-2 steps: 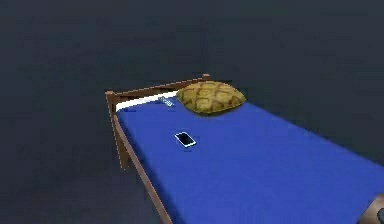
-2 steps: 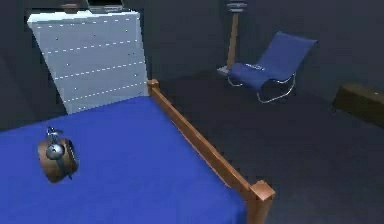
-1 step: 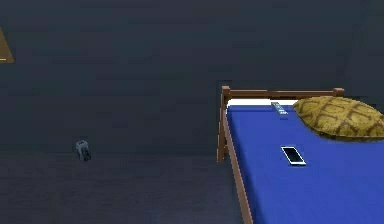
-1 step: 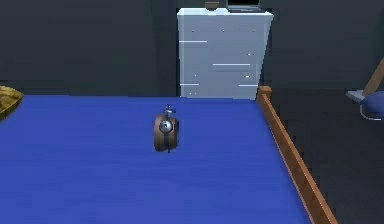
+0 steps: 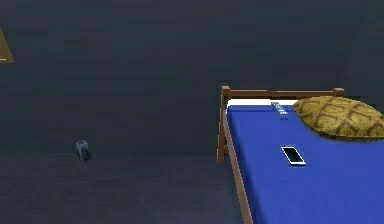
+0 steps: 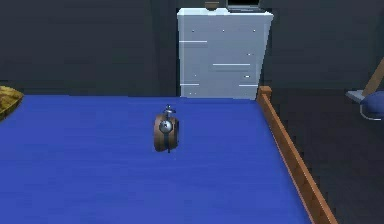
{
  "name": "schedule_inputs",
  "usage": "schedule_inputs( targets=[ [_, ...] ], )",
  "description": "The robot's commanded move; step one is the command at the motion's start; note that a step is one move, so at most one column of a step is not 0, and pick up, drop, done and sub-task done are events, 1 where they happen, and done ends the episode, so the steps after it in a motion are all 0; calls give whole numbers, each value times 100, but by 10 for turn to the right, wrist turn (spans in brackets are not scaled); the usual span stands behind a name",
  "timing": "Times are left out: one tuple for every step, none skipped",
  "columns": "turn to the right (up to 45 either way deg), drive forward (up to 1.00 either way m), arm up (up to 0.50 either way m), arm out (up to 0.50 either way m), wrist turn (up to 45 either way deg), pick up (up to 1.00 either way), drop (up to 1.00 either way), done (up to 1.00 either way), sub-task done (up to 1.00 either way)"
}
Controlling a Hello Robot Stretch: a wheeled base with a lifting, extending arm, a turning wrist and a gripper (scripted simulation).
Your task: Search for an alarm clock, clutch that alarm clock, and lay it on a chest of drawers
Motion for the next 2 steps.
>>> schedule_inputs(
  targets=[
    [0, 0, 38, 0, 0, 0, 0, 0, 0],
    [0, 0, 0, 36, 0, 0, 0, 0, 0]
  ],
)
